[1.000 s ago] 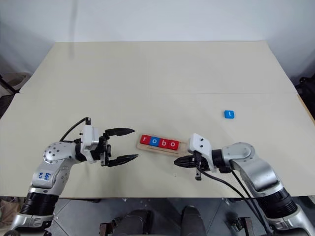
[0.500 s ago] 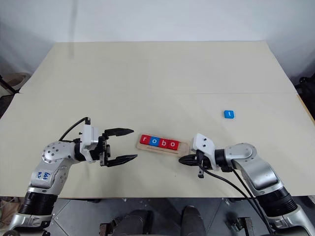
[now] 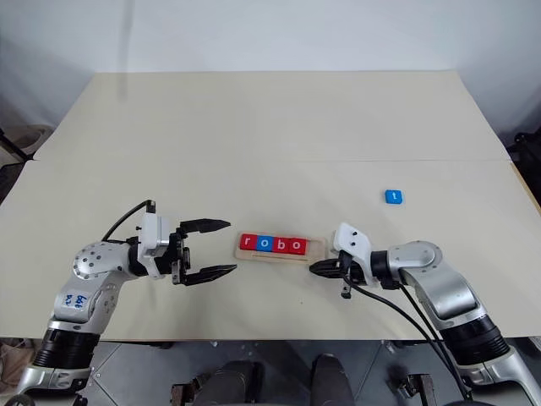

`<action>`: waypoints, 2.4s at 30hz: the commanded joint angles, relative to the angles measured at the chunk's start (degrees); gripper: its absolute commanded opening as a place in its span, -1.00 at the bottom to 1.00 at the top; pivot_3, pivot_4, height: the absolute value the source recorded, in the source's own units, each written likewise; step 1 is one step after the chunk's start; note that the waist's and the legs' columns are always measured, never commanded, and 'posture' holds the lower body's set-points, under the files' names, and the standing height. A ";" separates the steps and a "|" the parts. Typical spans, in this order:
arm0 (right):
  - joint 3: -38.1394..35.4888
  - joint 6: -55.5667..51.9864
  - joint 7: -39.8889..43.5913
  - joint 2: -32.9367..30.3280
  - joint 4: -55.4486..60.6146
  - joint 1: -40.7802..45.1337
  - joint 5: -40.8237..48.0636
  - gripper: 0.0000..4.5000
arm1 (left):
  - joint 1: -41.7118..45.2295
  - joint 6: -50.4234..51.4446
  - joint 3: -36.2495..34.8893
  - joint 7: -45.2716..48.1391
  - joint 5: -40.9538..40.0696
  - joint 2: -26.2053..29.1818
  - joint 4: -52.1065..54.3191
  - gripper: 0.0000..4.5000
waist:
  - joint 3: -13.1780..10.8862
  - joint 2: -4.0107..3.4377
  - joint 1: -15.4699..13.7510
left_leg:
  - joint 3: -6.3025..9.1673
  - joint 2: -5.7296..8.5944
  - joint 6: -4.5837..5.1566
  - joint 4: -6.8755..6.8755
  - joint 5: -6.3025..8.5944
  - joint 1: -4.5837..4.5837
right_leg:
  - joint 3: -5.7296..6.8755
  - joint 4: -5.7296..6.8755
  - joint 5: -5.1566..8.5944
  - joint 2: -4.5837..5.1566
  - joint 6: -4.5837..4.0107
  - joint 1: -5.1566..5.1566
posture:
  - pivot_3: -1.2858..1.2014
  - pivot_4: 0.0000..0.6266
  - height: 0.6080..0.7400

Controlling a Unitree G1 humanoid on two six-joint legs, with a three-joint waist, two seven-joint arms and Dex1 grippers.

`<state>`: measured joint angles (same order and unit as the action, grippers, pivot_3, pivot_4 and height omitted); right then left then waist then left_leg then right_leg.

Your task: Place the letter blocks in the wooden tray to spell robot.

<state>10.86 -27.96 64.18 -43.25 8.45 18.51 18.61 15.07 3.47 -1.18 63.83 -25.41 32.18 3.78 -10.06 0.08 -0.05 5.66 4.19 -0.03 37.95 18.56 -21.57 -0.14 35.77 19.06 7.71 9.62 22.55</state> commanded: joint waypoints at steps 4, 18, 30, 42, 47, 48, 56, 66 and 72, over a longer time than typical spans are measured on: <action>-6.28 -1.19 0.49 -3.26 4.02 -4.29 3.30 -0.99 | 0.37 -0.40 -0.21 0.22 -0.63 -0.20 0.94 1.00 | 0.00 0.00 -0.20 | 0.01 0.01 0.00 0.00 0.00 0.00 | 0.00 -0.02 0.00 0.01 0.00 -0.02 | 0.03 -0.52 1.00; -39.57 6.31 -12.75 2.41 3.56 -28.96 6.87 0.30 | 3.79 -1.63 1.19 3.34 -0.10 -1.37 -4.46 1.00 | 0.00 0.00 -1.44 | -0.03 0.01 0.01 0.00 0.00 0.02 | 0.00 -0.02 0.00 -0.03 0.00 -0.08 | 0.03 -0.52 1.00; -36.85 4.44 -26.52 7.36 3.46 -19.77 5.70 0.98 | 6.32 -2.79 1.85 4.02 0.49 -2.67 -7.02 1.00 | 0.00 -0.01 0.15 | -0.15 -0.02 0.00 -0.01 0.00 0.13 | -0.12 0.10 0.00 -0.06 0.00 -0.06 | 0.03 -0.52 1.00; -27.01 -24.22 -41.78 5.54 -9.98 10.20 1.83 0.98 | 3.12 -2.06 0.76 1.90 0.34 -2.08 -3.39 1.00 | 0.00 -0.02 0.18 | -0.10 -0.03 0.00 -0.06 -0.02 0.10 | -0.09 0.10 0.01 -0.03 -0.02 0.02 | 0.03 -0.52 1.00; -21.29 -23.32 -43.68 6.65 -24.62 20.73 -2.86 0.98 | 2.44 -1.98 0.69 0.85 0.37 -2.25 -2.33 1.00 | 0.00 -0.02 0.28 | -0.11 0.06 0.03 -0.02 -0.01 0.04 | -0.08 0.11 0.00 0.05 -0.01 0.01 | 0.03 -0.52 1.00; -20.58 -22.51 -44.13 6.99 -27.02 22.12 -3.74 0.98 | 2.26 -1.97 0.64 0.60 0.36 -2.28 -2.09 1.00 | 0.00 -0.02 0.27 | -0.12 0.05 0.03 -0.02 -0.01 0.04 | -0.08 0.11 0.00 0.05 -0.01 0.01 | 0.03 -0.52 1.00; -17.82 -20.59 -45.06 8.87 -34.69 26.04 -7.28 0.73 | -0.04 -1.64 0.16 -1.26 0.08 -2.01 0.35 1.00 | 0.00 -0.02 0.35 | -0.11 0.01 0.02 -0.02 -0.01 0.02 | -0.05 0.20 0.00 0.00 0.01 0.02 | 0.03 -0.52 1.00; -18.25 -25.04 -44.74 9.44 -27.96 24.06 -6.39 -0.36 | -0.48 -0.90 0.21 -1.74 -0.29 -1.73 1.28 1.00 | 0.01 -0.02 0.21 | -0.09 0.02 0.02 0.03 -0.01 0.02 | -0.06 0.19 0.00 0.00 0.00 0.02 | 0.03 -0.52 1.00; -23.28 -40.14 -46.11 9.99 -6.09 15.49 -2.11 -0.36 | 0.57 -0.69 0.65 -0.66 -0.36 -1.75 0.21 1.00 | 0.01 -0.02 0.05 | -0.03 0.01 0.02 -0.05 -0.01 -0.01 | -0.03 0.21 0.00 0.00 0.00 0.04 | 0.03 -0.52 1.00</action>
<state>-10.21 -63.44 18.86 -33.49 -3.95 35.35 14.87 15.19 3.01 0.01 62.73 -24.89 30.09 3.47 -10.05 0.06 0.00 5.65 4.21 -0.02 37.91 18.55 -21.61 -0.18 35.98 19.06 7.71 9.62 22.60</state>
